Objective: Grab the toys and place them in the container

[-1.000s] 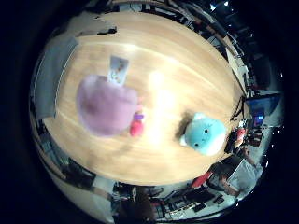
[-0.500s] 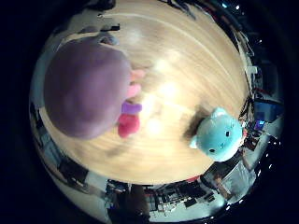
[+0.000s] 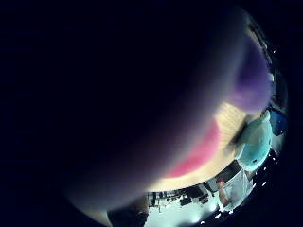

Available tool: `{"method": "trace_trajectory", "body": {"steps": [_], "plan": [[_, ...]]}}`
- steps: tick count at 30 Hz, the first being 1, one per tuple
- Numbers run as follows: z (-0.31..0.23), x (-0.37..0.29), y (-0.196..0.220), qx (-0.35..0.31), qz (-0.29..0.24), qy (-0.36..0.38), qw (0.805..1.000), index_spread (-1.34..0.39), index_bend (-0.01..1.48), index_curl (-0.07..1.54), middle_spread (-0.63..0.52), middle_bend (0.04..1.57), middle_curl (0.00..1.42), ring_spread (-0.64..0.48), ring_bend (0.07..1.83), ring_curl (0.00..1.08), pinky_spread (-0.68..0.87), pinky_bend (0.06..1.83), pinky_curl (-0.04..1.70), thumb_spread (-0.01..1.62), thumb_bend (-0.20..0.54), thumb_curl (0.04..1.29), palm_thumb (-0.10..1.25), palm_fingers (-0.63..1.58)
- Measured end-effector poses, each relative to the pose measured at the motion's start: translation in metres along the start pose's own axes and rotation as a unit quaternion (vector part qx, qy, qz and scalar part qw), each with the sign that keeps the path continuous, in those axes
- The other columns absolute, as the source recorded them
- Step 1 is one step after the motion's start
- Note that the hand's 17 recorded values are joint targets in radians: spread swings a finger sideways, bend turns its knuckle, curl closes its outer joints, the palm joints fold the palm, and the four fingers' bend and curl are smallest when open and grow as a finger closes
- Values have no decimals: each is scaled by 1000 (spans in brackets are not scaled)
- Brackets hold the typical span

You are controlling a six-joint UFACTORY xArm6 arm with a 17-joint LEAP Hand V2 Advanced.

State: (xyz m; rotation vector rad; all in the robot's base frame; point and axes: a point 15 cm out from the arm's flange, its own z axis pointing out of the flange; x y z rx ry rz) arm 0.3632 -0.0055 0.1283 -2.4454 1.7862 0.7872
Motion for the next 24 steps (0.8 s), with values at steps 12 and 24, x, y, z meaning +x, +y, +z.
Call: {"method": "trace_trajectory", "body": {"steps": [12,24], "plan": [[-7,43,-6,52,48,0,998,-554,241,377,-447,503,437,-362,1080,396,-422,1287,196,1037,101,538,950,1255],[-32,37,-9,94,60,-16,994,-554,823,741,-460,951,756,-318,1301,576,-269,1551,382,1035,129,674,1084,1109]]}}
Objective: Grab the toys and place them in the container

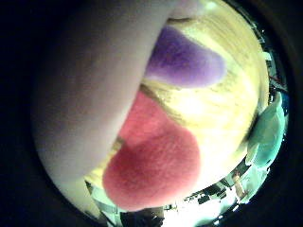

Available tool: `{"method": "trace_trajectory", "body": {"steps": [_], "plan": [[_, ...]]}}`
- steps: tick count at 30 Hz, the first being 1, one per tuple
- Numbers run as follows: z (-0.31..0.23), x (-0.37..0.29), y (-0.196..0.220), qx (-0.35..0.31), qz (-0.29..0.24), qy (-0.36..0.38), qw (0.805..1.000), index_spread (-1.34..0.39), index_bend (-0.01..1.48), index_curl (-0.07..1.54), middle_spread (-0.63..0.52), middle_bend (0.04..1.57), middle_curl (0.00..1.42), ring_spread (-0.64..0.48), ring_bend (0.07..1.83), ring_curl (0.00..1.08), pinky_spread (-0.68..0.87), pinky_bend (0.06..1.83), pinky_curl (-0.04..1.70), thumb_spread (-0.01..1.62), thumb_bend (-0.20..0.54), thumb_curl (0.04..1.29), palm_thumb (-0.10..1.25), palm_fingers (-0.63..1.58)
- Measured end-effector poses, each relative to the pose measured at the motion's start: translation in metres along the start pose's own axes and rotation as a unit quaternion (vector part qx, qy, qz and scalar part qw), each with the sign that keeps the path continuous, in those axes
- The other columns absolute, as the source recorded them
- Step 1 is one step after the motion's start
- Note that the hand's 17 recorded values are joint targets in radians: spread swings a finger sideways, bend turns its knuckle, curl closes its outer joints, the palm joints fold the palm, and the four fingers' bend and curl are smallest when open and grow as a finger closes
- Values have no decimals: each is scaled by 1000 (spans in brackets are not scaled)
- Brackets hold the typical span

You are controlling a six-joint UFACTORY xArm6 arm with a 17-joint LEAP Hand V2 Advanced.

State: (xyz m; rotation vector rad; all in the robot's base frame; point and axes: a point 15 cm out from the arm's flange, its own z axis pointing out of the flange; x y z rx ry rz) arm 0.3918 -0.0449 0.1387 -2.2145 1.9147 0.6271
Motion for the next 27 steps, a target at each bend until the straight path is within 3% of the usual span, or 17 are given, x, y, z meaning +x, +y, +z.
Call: {"method": "trace_trajectory", "body": {"steps": [13,27], "plan": [[-1,0,0,1,0,0,1000,-473,996,940,-413,1075,951,-306,1393,714,-214,1631,489,1017,93,781,1104,974],[-1,0,0,1,0,0,1000,-428,1070,1013,-378,1117,1049,-306,1399,806,-205,1647,551,1013,72,870,1127,924]]}}
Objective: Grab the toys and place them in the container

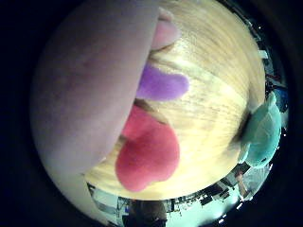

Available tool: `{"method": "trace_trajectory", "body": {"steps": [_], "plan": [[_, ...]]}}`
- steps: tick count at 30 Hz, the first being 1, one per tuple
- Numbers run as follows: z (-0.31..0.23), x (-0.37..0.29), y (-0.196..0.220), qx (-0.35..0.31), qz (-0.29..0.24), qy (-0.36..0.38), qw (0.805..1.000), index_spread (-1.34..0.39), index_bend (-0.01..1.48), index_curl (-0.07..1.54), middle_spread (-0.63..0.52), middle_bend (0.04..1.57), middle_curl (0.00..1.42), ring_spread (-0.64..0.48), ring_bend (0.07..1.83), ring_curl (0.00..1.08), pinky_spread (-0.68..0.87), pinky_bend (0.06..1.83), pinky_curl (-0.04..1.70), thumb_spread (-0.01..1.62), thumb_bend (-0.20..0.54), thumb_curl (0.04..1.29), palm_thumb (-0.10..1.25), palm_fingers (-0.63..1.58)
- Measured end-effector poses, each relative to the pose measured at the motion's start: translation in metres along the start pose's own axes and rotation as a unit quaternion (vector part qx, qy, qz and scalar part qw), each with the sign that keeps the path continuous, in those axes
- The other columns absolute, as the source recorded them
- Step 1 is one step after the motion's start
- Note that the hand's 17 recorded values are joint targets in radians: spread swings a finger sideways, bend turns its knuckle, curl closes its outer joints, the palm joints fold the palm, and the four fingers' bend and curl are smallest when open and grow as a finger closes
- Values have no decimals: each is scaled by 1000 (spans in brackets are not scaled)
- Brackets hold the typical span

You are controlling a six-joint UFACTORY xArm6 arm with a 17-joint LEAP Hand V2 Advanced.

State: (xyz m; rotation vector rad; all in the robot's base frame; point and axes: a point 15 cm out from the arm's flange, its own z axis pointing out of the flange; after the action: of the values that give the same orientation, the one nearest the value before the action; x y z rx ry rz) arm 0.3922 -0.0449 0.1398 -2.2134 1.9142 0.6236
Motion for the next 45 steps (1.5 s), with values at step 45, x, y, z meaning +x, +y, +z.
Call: {"method": "trace_trajectory", "body": {"steps": [45], "plan": [[0,0,0,0,0,0,1000,-387,956,1032,-356,1070,1110,-322,1345,953,-233,1618,664,1011,-39,977,988,817]]}}
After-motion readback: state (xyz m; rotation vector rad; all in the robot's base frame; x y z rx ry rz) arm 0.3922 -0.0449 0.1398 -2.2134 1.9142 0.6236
